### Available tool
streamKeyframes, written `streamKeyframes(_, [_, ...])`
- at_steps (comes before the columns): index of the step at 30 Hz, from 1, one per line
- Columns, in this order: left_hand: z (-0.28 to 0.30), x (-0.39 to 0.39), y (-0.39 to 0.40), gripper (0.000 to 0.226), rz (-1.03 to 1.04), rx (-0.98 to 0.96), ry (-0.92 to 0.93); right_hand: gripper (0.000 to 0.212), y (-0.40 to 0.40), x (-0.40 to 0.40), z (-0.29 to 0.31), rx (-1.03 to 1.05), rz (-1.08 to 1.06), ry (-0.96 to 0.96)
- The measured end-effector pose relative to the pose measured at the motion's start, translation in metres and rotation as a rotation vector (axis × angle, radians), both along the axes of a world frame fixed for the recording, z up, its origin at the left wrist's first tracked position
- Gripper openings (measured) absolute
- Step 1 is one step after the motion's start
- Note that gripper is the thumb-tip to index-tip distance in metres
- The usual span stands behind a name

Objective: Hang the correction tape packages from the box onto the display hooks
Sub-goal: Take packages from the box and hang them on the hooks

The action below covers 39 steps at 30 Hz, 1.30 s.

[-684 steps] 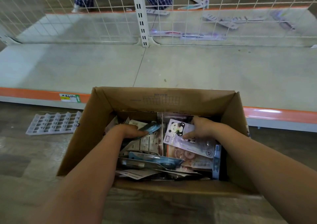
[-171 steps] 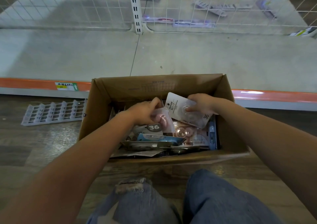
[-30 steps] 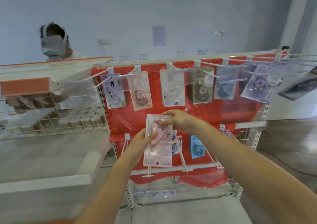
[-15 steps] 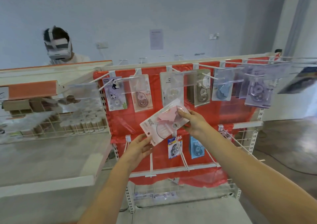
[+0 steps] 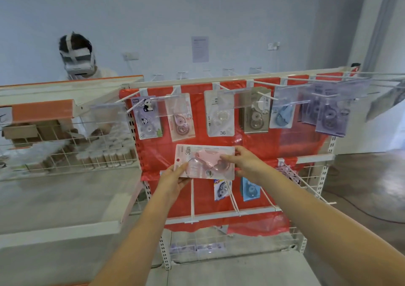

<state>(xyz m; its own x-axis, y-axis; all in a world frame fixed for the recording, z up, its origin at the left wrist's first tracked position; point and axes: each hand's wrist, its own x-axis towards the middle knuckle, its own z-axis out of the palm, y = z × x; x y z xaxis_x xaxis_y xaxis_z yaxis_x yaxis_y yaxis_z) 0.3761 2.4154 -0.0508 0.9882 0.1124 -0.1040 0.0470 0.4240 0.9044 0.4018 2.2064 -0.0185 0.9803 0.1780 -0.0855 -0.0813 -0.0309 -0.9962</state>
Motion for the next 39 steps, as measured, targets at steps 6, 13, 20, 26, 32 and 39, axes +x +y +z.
streamKeyframes(6, [0.017,0.009,0.0,0.009,0.031,0.011,-0.036,0.033,-0.005,-0.005,-0.001,-0.15,0.049,-0.016])
streamKeyframes(13, [0.014,0.01,-0.035,0.012,0.014,-0.174,0.012,0.042,0.001,-0.001,-0.014,-0.003,0.017,0.006])
streamKeyframes(20, [0.001,0.019,-0.036,0.01,0.019,-0.118,0.007,0.008,-0.043,0.001,-0.017,-0.032,0.03,0.077])
streamKeyframes(26, [-0.02,0.015,-0.049,0.027,0.004,-0.02,0.054,0.009,-0.092,0.007,-0.041,-0.472,-0.077,-0.012])
streamKeyframes(32, [-0.05,-0.008,-0.087,0.012,-0.086,0.12,0.072,0.022,-0.12,0.003,-0.072,-0.891,-0.073,-0.119])
streamKeyframes(39, [-0.103,-0.045,-0.076,0.017,-0.078,0.198,0.185,0.024,-0.112,-0.025,-0.106,-0.929,-0.024,-0.19])
